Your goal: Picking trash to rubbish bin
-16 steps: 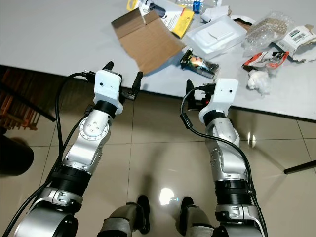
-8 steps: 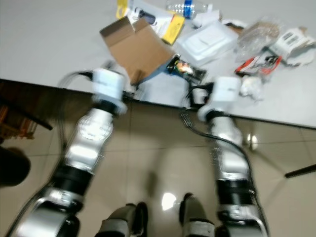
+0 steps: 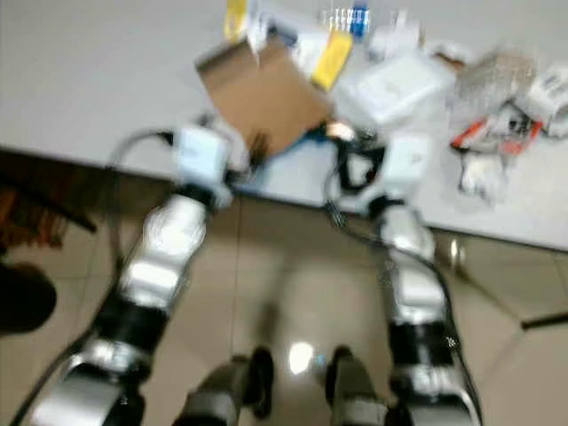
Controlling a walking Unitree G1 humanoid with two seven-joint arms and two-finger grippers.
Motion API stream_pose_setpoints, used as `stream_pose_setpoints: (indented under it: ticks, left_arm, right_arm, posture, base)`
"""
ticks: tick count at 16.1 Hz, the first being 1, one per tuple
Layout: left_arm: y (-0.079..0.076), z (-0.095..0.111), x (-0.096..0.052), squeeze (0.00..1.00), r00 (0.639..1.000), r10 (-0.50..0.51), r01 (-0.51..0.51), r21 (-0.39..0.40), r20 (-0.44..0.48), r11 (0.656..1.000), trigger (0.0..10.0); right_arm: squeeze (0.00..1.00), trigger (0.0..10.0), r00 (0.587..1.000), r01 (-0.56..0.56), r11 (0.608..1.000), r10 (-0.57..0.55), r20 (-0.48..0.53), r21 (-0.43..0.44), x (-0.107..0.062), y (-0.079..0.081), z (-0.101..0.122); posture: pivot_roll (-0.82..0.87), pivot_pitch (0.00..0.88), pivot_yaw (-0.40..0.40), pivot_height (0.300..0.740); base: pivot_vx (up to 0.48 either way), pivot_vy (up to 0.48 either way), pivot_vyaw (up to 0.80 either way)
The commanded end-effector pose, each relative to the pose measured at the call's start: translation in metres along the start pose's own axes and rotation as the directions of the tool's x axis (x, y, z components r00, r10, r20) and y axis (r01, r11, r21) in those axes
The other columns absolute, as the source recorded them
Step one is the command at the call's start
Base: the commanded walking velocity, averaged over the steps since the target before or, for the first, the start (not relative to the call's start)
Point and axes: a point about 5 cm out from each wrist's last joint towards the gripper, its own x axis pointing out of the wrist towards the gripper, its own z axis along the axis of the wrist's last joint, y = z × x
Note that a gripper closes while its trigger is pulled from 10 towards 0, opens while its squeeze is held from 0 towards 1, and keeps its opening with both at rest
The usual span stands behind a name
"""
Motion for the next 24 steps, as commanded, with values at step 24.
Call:
stream_pose_setpoints:
  ticks: [24]
  left_arm:
    - [-0.045, 0.003, 0.022, 0.0, 0.964, -0.266, 0.267, 0.131, -0.029, 0.955, 10.0]
  right_arm:
    - [0.0, 10.0, 0.997, 0.027, 0.999, -0.03, -0.071, -0.04, -0.02, -0.022, -0.006]
  posture:
    - [0.03, 0.328, 0.118, 0.74]
  base:
    - [0.0, 0.0, 0.0]
